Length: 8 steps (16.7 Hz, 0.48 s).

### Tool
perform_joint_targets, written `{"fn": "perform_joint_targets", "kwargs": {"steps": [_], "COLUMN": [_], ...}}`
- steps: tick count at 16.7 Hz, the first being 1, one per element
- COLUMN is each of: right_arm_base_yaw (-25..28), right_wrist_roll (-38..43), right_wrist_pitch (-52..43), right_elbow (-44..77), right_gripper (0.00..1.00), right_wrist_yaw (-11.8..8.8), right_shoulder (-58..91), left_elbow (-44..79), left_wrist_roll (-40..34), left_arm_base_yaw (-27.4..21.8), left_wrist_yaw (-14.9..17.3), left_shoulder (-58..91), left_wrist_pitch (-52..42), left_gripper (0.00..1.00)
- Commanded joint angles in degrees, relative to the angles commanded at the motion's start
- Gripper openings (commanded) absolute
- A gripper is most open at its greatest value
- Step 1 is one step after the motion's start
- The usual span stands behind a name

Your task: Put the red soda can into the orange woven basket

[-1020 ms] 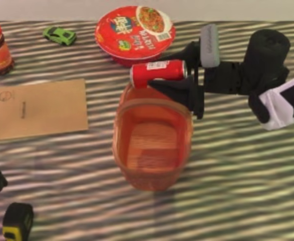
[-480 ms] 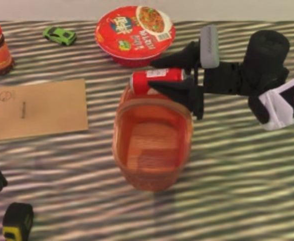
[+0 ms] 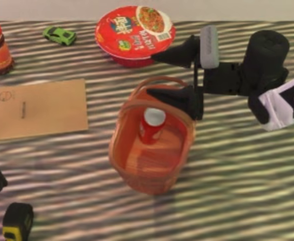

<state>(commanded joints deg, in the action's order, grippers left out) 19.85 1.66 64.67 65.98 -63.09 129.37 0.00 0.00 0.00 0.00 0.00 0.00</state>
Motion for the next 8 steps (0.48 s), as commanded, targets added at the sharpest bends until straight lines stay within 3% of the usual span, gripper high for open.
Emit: {"fn": "perform_joint_targets", "kwargs": {"steps": [8], "right_arm_base_yaw": [-0.51], "right_wrist_roll": [0.1], "right_wrist_pitch": [-0.99], "right_elbow": [-1.43], "right_gripper": [1.0], "right_wrist_yaw": [0.82], "right_shoulder": [-1.6], "left_elbow": [1.37], "left_wrist_roll": [0.73], "left_arm_base_yaw": [-0.69], "left_wrist_yaw": [0.29], "left_shoulder": [1.58], "left_wrist_pitch": [-1.32], "left_gripper": [1.0]}}
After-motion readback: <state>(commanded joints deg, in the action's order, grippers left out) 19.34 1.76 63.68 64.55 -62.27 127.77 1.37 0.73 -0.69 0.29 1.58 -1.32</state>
